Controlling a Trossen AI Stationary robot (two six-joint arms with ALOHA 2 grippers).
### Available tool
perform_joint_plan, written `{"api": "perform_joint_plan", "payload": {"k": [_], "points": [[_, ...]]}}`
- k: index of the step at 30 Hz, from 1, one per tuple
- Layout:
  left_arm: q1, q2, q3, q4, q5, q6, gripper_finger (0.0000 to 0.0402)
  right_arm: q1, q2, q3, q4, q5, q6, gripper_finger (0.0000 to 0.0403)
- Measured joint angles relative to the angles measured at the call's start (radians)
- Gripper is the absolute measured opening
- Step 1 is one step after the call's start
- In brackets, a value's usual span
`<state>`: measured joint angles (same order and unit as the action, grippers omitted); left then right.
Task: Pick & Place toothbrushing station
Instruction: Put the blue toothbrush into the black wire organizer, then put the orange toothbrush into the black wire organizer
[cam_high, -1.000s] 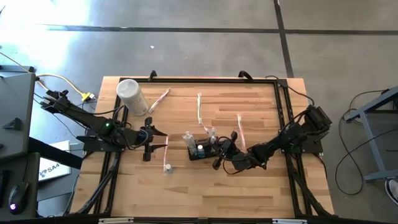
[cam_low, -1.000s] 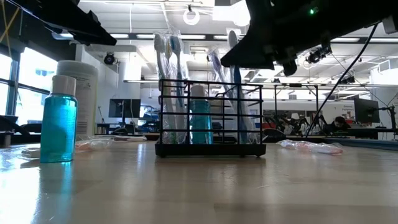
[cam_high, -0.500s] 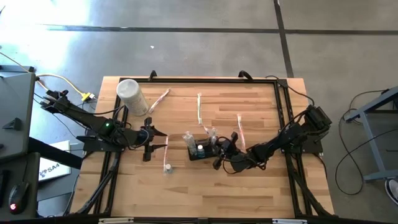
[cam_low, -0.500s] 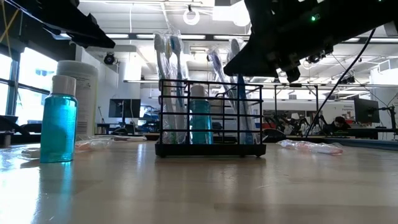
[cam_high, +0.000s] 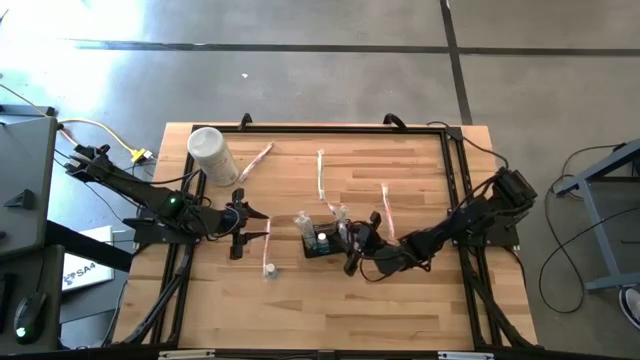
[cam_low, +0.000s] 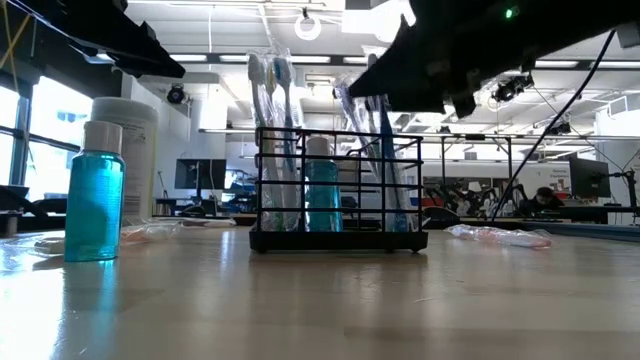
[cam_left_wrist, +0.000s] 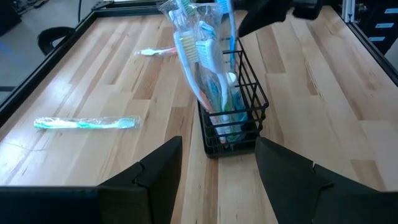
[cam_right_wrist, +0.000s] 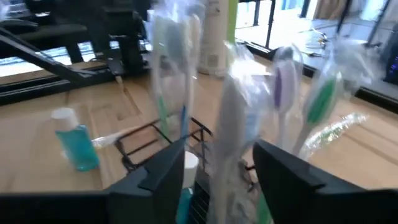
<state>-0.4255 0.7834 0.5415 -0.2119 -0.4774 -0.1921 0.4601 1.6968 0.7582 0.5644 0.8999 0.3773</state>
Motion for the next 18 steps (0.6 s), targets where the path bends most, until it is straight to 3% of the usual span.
{"api": "perform_joint_plan", "payload": {"k": [8, 18], "points": [[0.000, 0.000, 0.000, -0.006, 0.000, -0.027, 0.0200, 0.045, -0.124, 0.000, -0.081, 0.011, -0.044, 0.0212], [0.000, 0.000, 0.000, -0.088, 0.000, -0.093, 0.0200, 0.090, -0.405, 0.000, -0.505, 0.050, 0.096, 0.0190]]}}
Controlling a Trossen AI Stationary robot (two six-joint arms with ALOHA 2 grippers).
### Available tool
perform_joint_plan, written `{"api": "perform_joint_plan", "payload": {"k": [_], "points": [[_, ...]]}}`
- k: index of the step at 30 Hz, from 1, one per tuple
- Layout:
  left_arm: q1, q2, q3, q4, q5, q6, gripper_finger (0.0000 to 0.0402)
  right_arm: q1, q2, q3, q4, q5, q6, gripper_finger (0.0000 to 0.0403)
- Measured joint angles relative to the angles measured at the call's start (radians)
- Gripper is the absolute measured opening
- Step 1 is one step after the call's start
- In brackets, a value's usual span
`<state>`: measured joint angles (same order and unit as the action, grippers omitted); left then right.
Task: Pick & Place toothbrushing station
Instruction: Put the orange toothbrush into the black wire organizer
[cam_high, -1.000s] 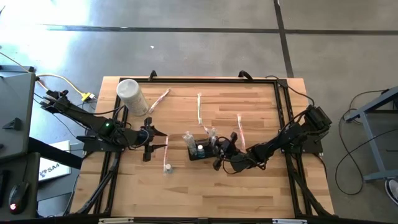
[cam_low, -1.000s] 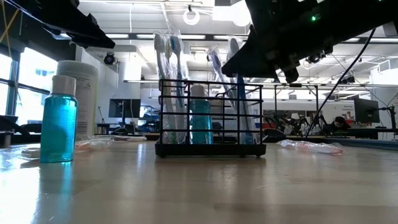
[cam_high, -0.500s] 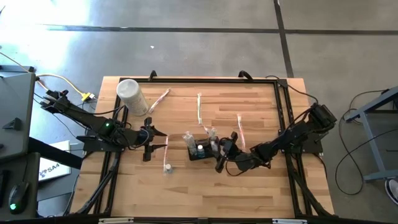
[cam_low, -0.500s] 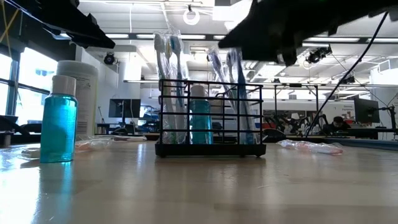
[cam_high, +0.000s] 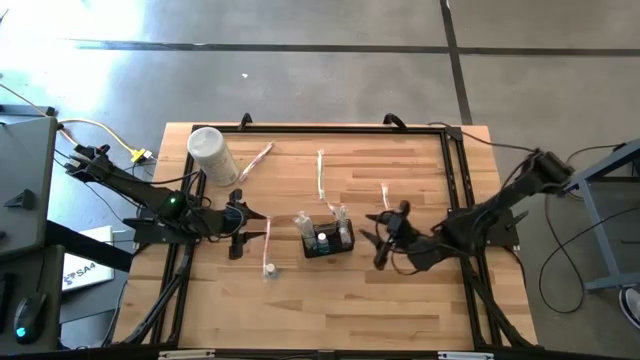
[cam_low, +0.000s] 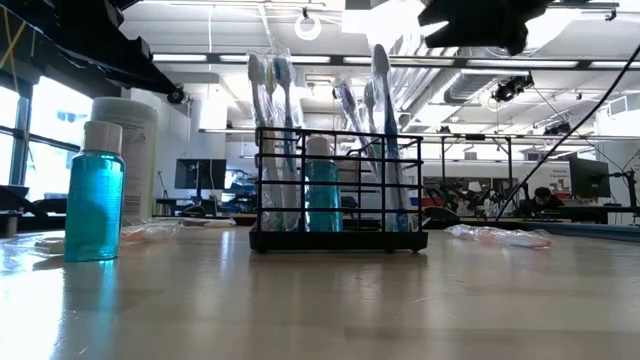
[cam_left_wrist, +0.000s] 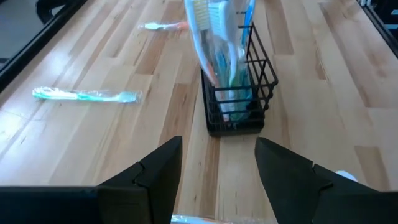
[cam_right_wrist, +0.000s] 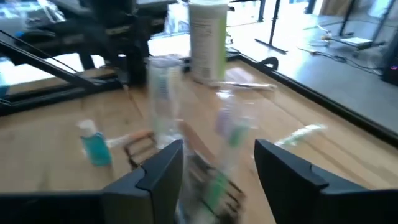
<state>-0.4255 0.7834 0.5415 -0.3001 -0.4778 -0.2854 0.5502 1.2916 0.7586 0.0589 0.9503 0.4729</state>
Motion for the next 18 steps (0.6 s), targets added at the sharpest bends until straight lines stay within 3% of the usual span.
{"api": "perform_joint_plan", "payload": {"k": [4, 9, 18], "points": [[0.000, 0.000, 0.000, -0.002, 0.000, -0.010, 0.0200, -0.022, -0.103, 0.001, -0.344, 0.036, 0.214, 0.0184], [0.000, 0.000, 0.000, -0.002, 0.000, -0.011, 0.0200, -0.100, -0.139, -0.001, -0.718, -0.050, 0.612, 0.0189], [0.000, 0.000, 0.000, 0.002, 0.000, -0.010, 0.0200, -0.209, -0.039, 0.000, -0.764, -0.098, 0.683, 0.0196]]}}
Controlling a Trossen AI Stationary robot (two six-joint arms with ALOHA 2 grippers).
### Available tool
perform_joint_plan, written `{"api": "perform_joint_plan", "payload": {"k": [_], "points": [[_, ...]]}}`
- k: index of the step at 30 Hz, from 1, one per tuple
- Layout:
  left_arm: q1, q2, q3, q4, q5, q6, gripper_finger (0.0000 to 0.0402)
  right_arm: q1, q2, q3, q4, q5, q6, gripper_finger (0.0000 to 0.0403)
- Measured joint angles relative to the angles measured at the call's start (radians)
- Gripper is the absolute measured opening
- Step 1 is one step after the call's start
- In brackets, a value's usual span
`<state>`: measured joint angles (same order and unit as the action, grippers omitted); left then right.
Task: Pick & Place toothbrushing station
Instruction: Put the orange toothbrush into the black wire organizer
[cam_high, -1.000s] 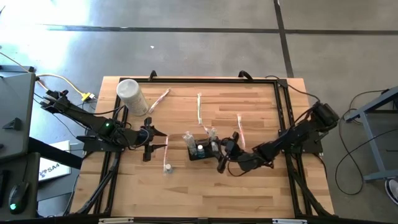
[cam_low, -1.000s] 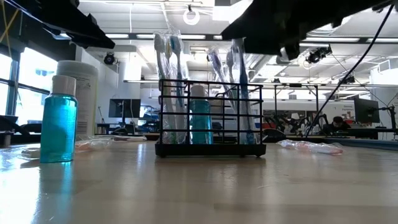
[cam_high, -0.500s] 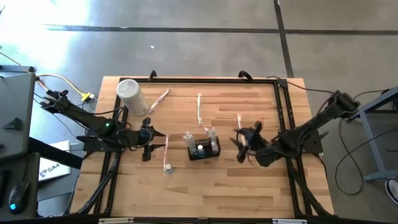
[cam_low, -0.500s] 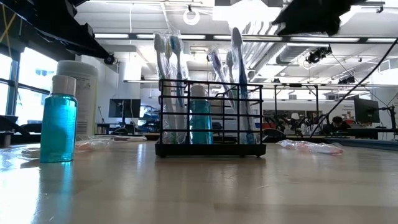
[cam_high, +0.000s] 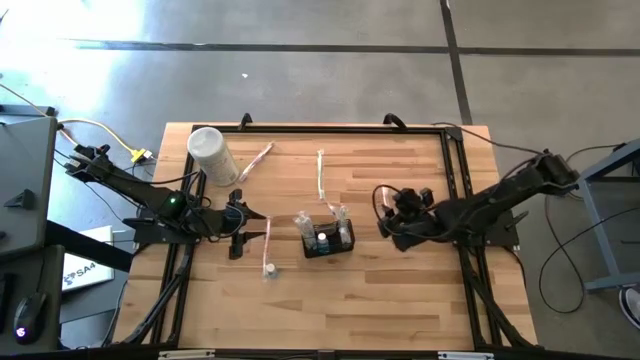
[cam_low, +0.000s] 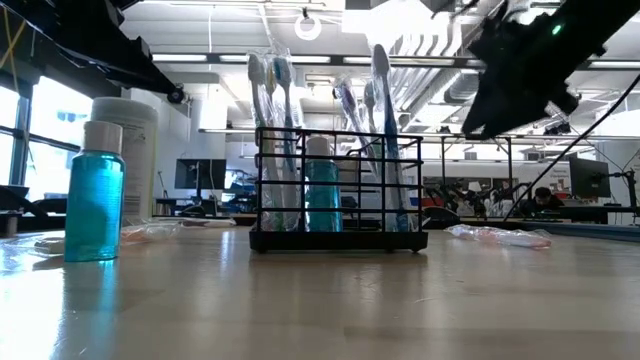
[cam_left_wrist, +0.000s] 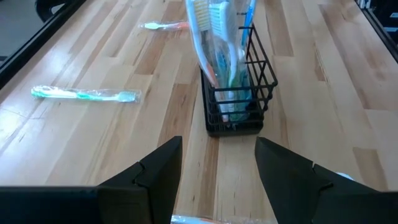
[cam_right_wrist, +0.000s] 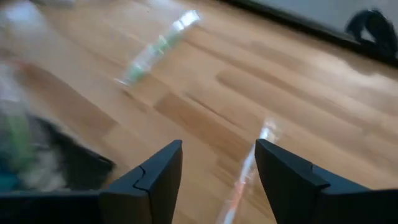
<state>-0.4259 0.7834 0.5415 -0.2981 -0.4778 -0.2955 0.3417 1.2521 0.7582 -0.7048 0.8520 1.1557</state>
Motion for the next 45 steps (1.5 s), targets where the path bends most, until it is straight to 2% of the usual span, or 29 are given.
{"api": "perform_joint_plan", "payload": {"k": [6, 14, 19, 23, 37, 41, 45], "points": [[0.000, 0.000, 0.000, 0.000, 0.000, -0.001, 0.0200, -0.121, 0.113, 0.000, 0.004, -0.155, 0.003, 0.0196], [0.000, 0.000, 0.000, -0.001, 0.000, -0.001, 0.0200, -0.270, 0.230, 0.000, 0.039, -0.275, -0.003, 0.0181], [0.000, 0.000, 0.000, -0.004, 0.000, 0.000, 0.0200, -0.332, 0.269, 0.000, 0.092, -0.331, -0.091, 0.0175], [0.000, 0.000, 0.000, -0.004, 0.000, 0.000, 0.0200, -0.364, 0.297, 0.000, 0.138, -0.362, -0.135, 0.0174], [0.000, 0.000, 0.000, -0.007, 0.000, -0.001, 0.0200, -0.426, 0.406, 0.003, 0.151, -0.360, -0.204, 0.0170], [0.000, 0.000, 0.000, -0.010, 0.000, -0.001, 0.0200, -0.432, 0.418, 0.004, 0.155, -0.367, -0.215, 0.0135], [0.000, 0.000, 0.000, -0.011, 0.000, -0.002, 0.0200, -0.432, 0.418, 0.003, 0.163, -0.374, -0.253, 0.0061]]}}
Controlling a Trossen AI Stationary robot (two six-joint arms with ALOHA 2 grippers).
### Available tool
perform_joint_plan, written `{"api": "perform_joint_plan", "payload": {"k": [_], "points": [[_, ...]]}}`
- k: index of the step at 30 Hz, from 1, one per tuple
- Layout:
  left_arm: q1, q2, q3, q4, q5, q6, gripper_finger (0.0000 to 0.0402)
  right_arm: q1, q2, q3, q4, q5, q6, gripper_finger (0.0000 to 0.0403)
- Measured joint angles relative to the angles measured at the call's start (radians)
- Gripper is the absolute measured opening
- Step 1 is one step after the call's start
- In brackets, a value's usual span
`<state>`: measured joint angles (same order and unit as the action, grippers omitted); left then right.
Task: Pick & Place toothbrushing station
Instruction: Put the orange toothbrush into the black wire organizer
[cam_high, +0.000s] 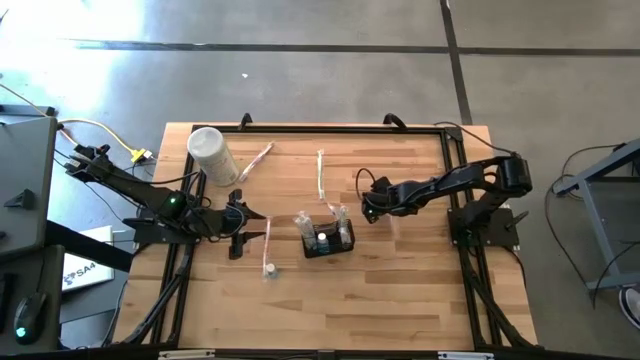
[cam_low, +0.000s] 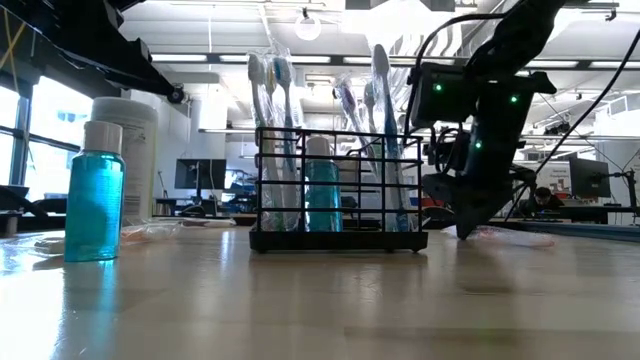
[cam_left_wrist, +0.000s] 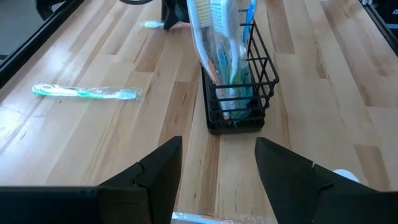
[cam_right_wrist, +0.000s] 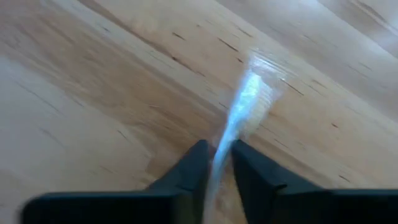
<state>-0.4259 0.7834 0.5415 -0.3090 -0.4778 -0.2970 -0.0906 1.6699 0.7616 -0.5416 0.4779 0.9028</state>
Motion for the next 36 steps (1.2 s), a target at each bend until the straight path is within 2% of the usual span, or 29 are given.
{"api": "perform_joint_plan", "payload": {"k": [2, 3, 11, 17, 23, 26, 29, 33, 36], "points": [[0.000, 0.000, 0.000, 0.007, 0.000, -0.014, 0.0200, 0.000, 0.000, -0.001, 0.002, -0.004, -0.019, 0.0021], [0.000, 0.000, 0.000, 0.015, 0.000, -0.027, 0.0200, 0.000, 0.000, -0.001, 0.002, -0.003, -0.020, 0.0016], [0.000, 0.003, 0.000, 0.029, 0.000, -0.052, 0.0200, 0.064, -0.031, -0.009, -0.020, 0.079, -0.020, 0.0009], [0.000, 0.048, 0.000, 0.031, 0.000, -0.062, 0.0200, 0.175, -0.180, -0.006, -0.035, 0.153, -0.017, 0.0008], [0.000, 0.128, 0.000, 0.035, 0.000, -0.116, 0.0200, 0.314, -0.405, -0.006, -0.007, 0.299, -0.020, 0.0008], [0.000, 0.151, 0.000, 0.050, 0.003, -0.131, 0.0200, 0.406, -0.489, -0.006, 0.089, 0.382, -0.069, 0.0008], [0.000, 0.160, 0.000, 0.082, 0.023, -0.126, 0.0200, 0.499, -0.523, -0.005, 0.279, 0.486, -0.204, 0.0008], [0.000, 0.163, 0.000, 0.140, 0.037, -0.121, 0.0200, 0.596, -0.513, -0.004, 0.566, 0.591, -0.462, 0.0008], [0.000, 0.163, 0.000, 0.172, 0.061, -0.118, 0.0200, 0.642, -0.467, -0.003, 0.742, 0.619, -0.641, 0.0008]]}}
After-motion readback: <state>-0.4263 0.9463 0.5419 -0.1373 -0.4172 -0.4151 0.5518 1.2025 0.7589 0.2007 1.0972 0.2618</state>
